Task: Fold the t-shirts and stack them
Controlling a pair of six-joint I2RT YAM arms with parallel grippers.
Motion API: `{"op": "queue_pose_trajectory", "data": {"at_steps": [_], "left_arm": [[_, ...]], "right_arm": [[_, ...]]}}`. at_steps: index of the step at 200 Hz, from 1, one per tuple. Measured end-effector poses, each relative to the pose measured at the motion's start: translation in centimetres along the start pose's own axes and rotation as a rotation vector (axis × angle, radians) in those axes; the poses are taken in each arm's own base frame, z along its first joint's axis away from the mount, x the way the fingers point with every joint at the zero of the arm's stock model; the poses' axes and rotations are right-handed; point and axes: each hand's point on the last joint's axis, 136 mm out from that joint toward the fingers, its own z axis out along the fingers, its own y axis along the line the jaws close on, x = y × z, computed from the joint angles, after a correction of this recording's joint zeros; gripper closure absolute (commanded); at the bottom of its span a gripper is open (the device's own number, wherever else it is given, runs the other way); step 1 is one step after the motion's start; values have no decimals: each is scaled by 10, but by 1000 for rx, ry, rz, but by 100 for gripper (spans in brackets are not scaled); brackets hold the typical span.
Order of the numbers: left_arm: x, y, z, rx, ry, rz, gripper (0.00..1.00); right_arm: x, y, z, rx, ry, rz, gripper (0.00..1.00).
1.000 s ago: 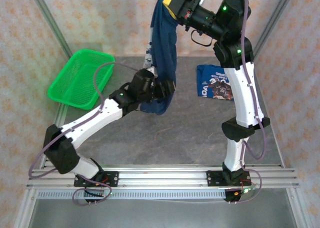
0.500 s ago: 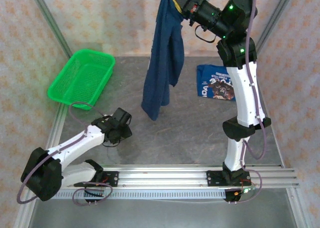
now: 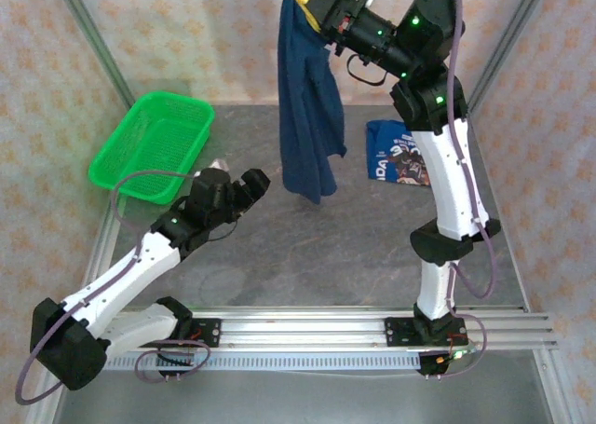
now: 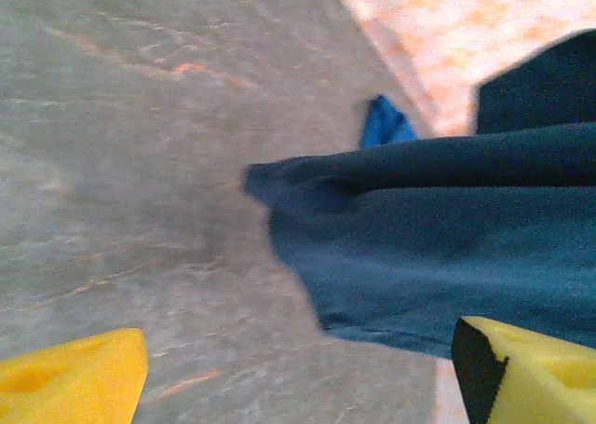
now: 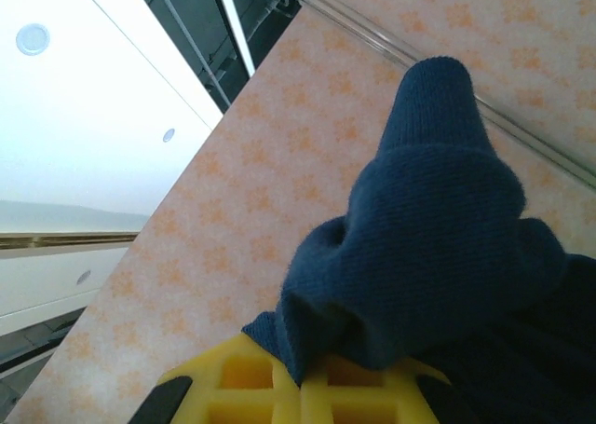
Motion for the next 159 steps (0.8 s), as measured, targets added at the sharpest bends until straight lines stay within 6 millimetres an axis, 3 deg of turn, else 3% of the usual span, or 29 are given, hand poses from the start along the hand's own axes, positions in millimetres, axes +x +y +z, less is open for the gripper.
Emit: {"op": "queue_pose_trajectory", "data": {"at_steps": [33,56,70,89,111,132,148,159], "left_arm": [[-13,-19,-26,34,-42,91,13],[-27,-30,-47,4,-86,183,13],[-31,-28,-52,-32,-94,232,14],[-25,-8,-49,-119,-63,281,14],[-12,15,-44,-206,-5,323,15],[7,30,-41,-246,61,359,15],[26,42,-38,-280,126,389,16],[39,55,-36,-318,178,403,17]], "right_arm": [[1,-15,0,60,-7,13,100],[7,-57,-3,213,-7,20,100],[19,-101,-12,355,5,39,100],[44,-183,-43,577,26,101,100],[68,-289,-106,833,3,197,100],[82,-388,-180,1065,-58,289,100],[91,-434,-229,1191,-99,348,100],[93,-447,-248,1236,-121,363,100]]}}
